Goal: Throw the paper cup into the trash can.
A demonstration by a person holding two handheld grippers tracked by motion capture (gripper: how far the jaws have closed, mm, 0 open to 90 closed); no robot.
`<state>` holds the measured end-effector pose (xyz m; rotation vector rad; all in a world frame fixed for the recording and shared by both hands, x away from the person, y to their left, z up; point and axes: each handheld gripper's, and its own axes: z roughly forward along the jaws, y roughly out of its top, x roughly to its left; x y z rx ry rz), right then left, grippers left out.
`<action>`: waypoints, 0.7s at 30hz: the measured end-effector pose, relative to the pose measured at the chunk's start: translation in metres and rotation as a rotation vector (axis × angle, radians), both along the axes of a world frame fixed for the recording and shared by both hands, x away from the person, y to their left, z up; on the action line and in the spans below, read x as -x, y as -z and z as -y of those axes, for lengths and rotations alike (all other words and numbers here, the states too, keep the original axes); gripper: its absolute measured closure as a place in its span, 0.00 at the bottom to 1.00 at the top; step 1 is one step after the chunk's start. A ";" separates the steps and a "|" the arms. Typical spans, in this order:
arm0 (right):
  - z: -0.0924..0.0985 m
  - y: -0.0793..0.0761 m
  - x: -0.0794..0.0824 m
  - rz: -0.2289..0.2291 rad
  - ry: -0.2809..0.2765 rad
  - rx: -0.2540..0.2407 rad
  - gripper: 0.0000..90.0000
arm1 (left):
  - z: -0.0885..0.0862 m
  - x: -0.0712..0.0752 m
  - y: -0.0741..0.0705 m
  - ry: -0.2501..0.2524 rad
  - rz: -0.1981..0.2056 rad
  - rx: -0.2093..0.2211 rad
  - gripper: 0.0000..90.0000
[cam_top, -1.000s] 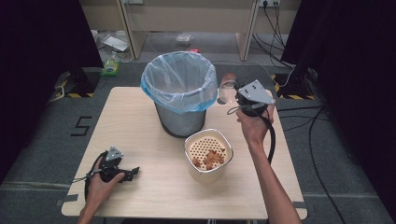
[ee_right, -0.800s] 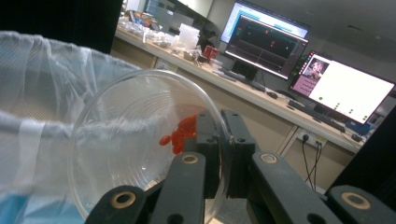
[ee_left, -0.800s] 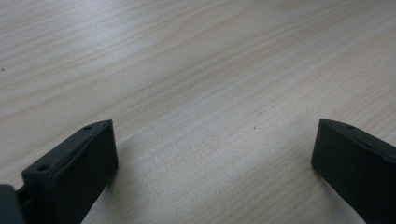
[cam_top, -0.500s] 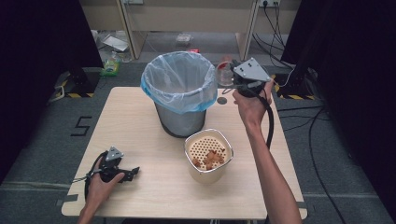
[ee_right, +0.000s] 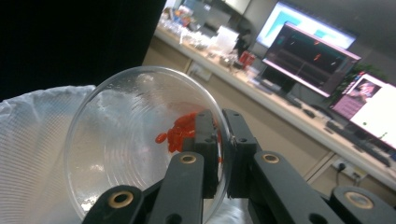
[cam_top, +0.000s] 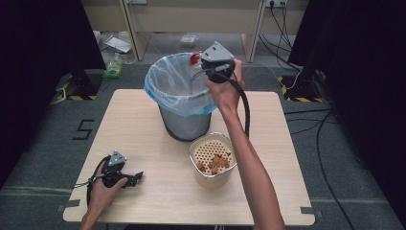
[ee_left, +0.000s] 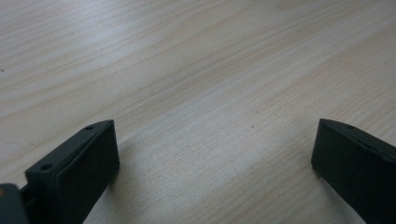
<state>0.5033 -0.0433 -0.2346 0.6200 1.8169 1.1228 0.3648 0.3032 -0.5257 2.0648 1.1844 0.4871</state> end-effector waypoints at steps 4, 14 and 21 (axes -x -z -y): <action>-0.016 0.012 -0.014 -0.070 -0.006 0.015 0.89 | 0.000 0.000 0.000 0.000 0.000 0.000 0.00; -0.023 0.025 -0.024 -0.166 0.012 0.003 0.64 | 0.000 0.000 0.000 0.002 -0.001 -0.001 0.00; 0.009 0.016 -0.014 -0.174 0.041 -0.046 0.56 | 0.000 0.000 0.000 0.001 -0.001 -0.001 0.00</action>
